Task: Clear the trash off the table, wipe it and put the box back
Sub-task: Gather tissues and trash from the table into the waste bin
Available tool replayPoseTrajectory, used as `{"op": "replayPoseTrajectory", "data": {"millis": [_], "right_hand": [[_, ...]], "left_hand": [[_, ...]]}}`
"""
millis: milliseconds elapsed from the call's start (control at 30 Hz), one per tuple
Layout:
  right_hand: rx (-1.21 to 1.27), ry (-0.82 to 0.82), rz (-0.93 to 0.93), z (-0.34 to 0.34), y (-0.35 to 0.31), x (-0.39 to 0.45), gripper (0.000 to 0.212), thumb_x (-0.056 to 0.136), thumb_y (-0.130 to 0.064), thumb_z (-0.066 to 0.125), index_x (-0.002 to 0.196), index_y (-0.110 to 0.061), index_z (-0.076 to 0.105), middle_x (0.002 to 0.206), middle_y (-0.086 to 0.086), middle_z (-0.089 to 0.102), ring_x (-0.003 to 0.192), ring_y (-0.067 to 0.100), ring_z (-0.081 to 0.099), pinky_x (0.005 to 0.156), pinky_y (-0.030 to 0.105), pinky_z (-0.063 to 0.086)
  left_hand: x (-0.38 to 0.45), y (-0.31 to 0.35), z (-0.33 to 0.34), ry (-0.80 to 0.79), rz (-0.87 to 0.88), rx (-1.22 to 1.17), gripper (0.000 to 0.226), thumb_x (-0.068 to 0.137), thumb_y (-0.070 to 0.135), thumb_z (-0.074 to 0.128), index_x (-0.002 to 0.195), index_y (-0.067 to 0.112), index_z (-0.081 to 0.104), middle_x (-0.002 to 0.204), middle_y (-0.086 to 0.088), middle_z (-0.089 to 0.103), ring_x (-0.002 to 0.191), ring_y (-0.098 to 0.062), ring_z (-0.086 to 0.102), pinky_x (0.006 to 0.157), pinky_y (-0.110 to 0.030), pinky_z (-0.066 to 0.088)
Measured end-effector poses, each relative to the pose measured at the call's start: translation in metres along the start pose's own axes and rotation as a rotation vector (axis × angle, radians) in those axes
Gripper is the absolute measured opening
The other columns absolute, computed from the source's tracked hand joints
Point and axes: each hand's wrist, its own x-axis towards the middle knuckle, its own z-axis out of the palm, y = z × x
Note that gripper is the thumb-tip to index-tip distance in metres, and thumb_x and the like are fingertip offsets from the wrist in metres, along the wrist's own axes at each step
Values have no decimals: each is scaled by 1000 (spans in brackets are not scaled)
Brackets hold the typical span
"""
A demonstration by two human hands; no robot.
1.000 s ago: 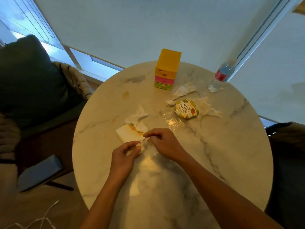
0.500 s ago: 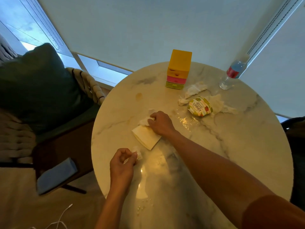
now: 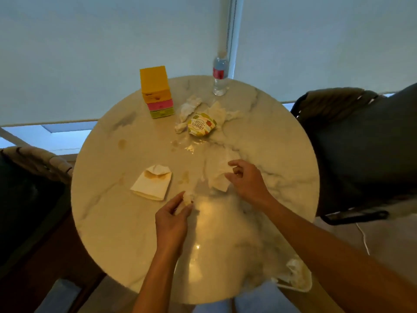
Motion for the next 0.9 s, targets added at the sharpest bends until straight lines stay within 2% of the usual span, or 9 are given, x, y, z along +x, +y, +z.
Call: {"op": "replayPoseTrajectory", "data": {"millis": [67,200,267,333,533,667,733,800,900], "right_hand": [[6,70,48,-25,19,-16,11,84,-16,70,95,-17,71,84,-3,67,78,11,62,72,16,47],[74,154,156,-71,57,-49,6,88,-15,65,91,-18,69,81,-10,63,75,-1,57,65,4,42],[107,182,216,-91,78,-64,5,89,-16,65,90,-21,67,81,-12,62,76,-2,56,65,5,41],[157,215,274,-112,99,-77,4,89,-15,66,88,-19,67,80,-7,65,75,4,59,70,16,46],[179,246,409,-176,185,-121,7,92,-17,61,99,-18,63,88,0,67,76,11,65,64,21,52],[131,176,529,-200,256,-146,11,91,-14,62,89,-24,56,90,4,64,79,17,64,69,28,53],[87,114,562,-202,293,-157,18,91,-9,61,82,-23,55,85,5,63,77,19,62,66,21,51],[51,6,587,-196,328,-168,20,93,-4,56,82,-21,58,85,2,63,73,14,60,59,11,47],[-14,-102,618,-176,391,-182,28,92,-10,53,92,-35,67,92,1,68,72,15,64,64,27,54]], "left_hand": [[-5,0,20,-65,34,10,35,85,4,67,116,20,66,99,10,69,87,6,63,74,-12,49],[-19,-7,60,-132,52,67,27,85,8,69,104,27,68,95,8,72,90,-6,67,84,-25,52],[-31,-12,81,-169,54,86,21,86,6,67,95,25,70,85,5,73,79,-8,69,75,-22,53],[-46,-17,102,-217,58,118,16,87,6,65,92,19,72,79,-1,74,71,-9,68,67,-18,53],[-103,-56,170,-376,13,273,11,82,16,72,90,23,72,83,5,74,80,-15,70,77,-34,57],[-147,-95,213,-408,-41,330,10,80,7,71,85,11,63,63,-5,61,65,-18,62,65,-24,55],[-164,-126,230,-402,-94,377,15,80,7,70,78,10,56,60,-4,50,62,-19,54,67,-35,55],[-177,-158,244,-393,-122,428,16,81,8,68,73,12,56,62,-5,54,64,-19,55,70,-40,52],[-184,-204,264,-339,-157,494,19,84,6,66,72,21,63,71,3,65,70,-8,61,65,-20,48]]}}
